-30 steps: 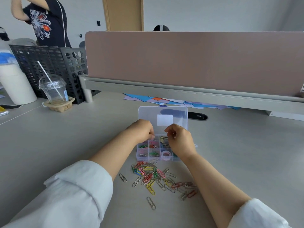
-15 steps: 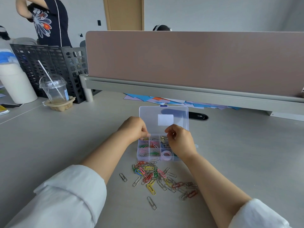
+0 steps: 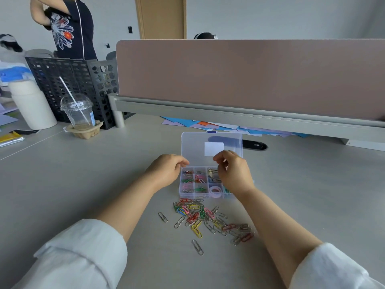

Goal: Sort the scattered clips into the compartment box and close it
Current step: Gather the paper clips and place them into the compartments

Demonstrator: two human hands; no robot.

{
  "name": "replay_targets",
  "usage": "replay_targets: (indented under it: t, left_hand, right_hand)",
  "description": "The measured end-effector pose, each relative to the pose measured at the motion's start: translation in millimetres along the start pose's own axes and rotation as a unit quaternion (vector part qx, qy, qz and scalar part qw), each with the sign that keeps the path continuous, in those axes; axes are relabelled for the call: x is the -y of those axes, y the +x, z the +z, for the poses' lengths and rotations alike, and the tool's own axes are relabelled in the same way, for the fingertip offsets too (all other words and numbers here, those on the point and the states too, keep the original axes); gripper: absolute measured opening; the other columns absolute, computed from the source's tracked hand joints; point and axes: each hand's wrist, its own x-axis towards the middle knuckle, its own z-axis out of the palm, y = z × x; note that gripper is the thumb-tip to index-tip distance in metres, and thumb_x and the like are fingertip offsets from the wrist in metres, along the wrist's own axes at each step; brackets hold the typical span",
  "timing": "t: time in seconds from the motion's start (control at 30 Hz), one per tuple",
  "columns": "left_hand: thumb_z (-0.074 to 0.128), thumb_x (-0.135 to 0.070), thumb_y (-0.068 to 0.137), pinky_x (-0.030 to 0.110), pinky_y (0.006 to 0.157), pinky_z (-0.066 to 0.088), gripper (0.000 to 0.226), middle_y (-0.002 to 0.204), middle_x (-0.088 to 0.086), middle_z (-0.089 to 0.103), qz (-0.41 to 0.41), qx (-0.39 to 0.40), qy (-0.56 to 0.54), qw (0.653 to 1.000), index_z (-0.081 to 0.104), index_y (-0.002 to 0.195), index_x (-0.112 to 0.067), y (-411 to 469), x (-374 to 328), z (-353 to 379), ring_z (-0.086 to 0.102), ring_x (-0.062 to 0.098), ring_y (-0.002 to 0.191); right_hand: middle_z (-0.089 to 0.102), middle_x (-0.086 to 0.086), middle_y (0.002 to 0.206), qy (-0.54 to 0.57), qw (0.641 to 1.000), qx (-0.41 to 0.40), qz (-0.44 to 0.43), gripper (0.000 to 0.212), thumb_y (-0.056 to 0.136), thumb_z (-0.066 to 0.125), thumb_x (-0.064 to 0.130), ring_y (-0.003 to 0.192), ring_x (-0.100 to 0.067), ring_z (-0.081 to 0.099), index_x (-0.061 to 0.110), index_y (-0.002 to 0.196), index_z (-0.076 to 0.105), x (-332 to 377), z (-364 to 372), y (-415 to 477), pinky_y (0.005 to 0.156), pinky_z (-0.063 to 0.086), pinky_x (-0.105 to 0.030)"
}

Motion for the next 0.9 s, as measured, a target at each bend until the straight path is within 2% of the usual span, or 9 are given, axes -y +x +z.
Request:
replay_targets:
  t: [0.1, 0.17, 0.27, 0.43, 0.5, 0.63, 0.7, 0.8, 0.9]
  left_hand:
    - [0.047, -0.009, 0.088, 0.032, 0.084, 0.05, 0.021, 0.106, 0.003, 0.062, 0.006, -0.059, 0.025, 0.998, 0.063, 0.101, -0.014, -19.7, 5.3, 1.3, 0.059, 0.02, 0.092]
    - [0.052, -0.018, 0.086, 0.032, 0.079, 0.047, 0.005, 0.1, 0.002, 0.061, -0.024, -0.033, 0.066, 0.997, 0.057, 0.09, -0.017, -33.9, 8.3, 3.4, 0.058, 0.022, 0.09]
    - [0.053, -0.03, 0.088, 0.031, 0.08, 0.044, 0.013, 0.099, 0.003, 0.058, -0.069, 0.043, 0.111, 0.99, 0.046, 0.083, -0.02, -52.1, 9.7, 6.5, 0.056, 0.024, 0.098]
    - [0.044, -0.022, 0.092, 0.028, 0.075, 0.042, 0.018, 0.111, 0.008, 0.057, -0.06, 0.098, 0.054, 0.992, 0.056, 0.102, -0.013, -73.3, -1.6, 5.1, 0.054, 0.021, 0.091]
    - [0.041, -0.015, 0.091, 0.025, 0.059, 0.041, 0.019, 0.1, 0.009, 0.061, -0.066, 0.125, -0.012, 0.99, 0.058, 0.1, -0.015, -80.0, -11.0, 7.3, 0.056, 0.02, 0.08]
    - [0.043, -0.009, 0.089, 0.019, 0.05, 0.043, 0.02, 0.076, -0.003, 0.055, -0.069, 0.142, -0.089, 0.983, 0.056, 0.102, -0.015, -90.1, -23.7, 12.2, 0.056, 0.01, 0.063]
    - [0.059, -0.018, 0.084, 0.019, 0.06, 0.045, 0.024, 0.088, -0.004, 0.053, -0.055, 0.155, -0.081, 0.983, 0.052, 0.107, -0.018, -93.6, -21.9, 5.8, 0.056, 0.012, 0.078]
    - [0.077, -0.051, 0.062, 0.027, 0.095, 0.042, 0.08, 0.119, -0.004, 0.04, -0.029, 0.199, 0.054, 0.978, 0.039, 0.127, -0.024, -101.7, -17.2, -2.9, 0.047, 0.013, 0.112]
    - [0.074, -0.064, 0.054, 0.032, 0.1, 0.041, 0.103, 0.132, 0.0, 0.032, 0.0, 0.18, 0.145, 0.973, 0.029, 0.136, -0.02, -104.0, -25.7, 9.2, 0.045, 0.02, 0.123]
  right_hand:
    - [0.062, -0.006, 0.087, 0.007, 0.999, 0.031, -0.022, 0.02, 0.085, 0.049, 0.002, 0.068, -0.019, 0.052, 0.008, 0.095, 0.065, 10.2, -17.7, -3.0, 0.067, 0.047, -0.03]
    - [0.058, -0.001, 0.075, -0.043, 0.99, 0.133, -0.028, 0.011, 0.086, 0.053, 0.009, 0.068, -0.02, 0.051, 0.013, 0.081, 0.062, 15.5, -32.5, -7.6, 0.062, 0.041, -0.023]
    - [0.052, 0.003, 0.06, -0.156, 0.936, 0.317, 0.011, 0.029, 0.084, 0.062, 0.027, 0.059, -0.017, 0.053, 0.019, 0.06, 0.047, 18.1, -55.8, -19.8, 0.051, 0.038, -0.019]
    - [0.067, -0.006, 0.08, -0.16, 0.842, 0.496, 0.14, 0.027, 0.073, 0.077, 0.024, 0.066, -0.016, 0.064, 0.014, 0.086, 0.055, 13.7, -78.5, -44.1, 0.058, 0.054, -0.019]
    - [0.066, -0.008, 0.08, -0.146, 0.842, 0.5, 0.142, 0.03, 0.073, 0.077, 0.018, 0.064, -0.017, 0.063, 0.013, 0.093, 0.055, 15.0, -74.0, -52.3, 0.059, 0.054, -0.018]
    - [0.062, -0.006, 0.079, -0.074, 0.891, 0.437, 0.095, 0.021, 0.079, 0.069, 0.01, 0.059, -0.014, 0.061, 0.008, 0.096, 0.056, 23.6, -56.1, -63.5, 0.055, 0.048, -0.015]
    - [0.062, -0.005, 0.085, -0.048, 0.908, 0.408, 0.078, 0.022, 0.078, 0.071, 0.014, 0.059, -0.012, 0.061, 0.014, 0.092, 0.054, 24.4, -57.8, -65.0, 0.058, 0.048, -0.018]
    - [0.062, -0.008, 0.101, -0.095, 0.891, 0.44, 0.065, 0.059, 0.069, 0.079, 0.024, 0.059, -0.011, 0.058, 0.016, 0.118, 0.048, 23.9, -69.1, -66.5, 0.062, 0.047, -0.021]
    - [0.061, -0.007, 0.109, -0.127, 0.893, 0.431, 0.036, 0.078, 0.067, 0.081, 0.031, 0.08, -0.018, 0.061, 0.019, 0.133, 0.041, 25.6, -62.2, -69.8, 0.077, 0.048, -0.025]
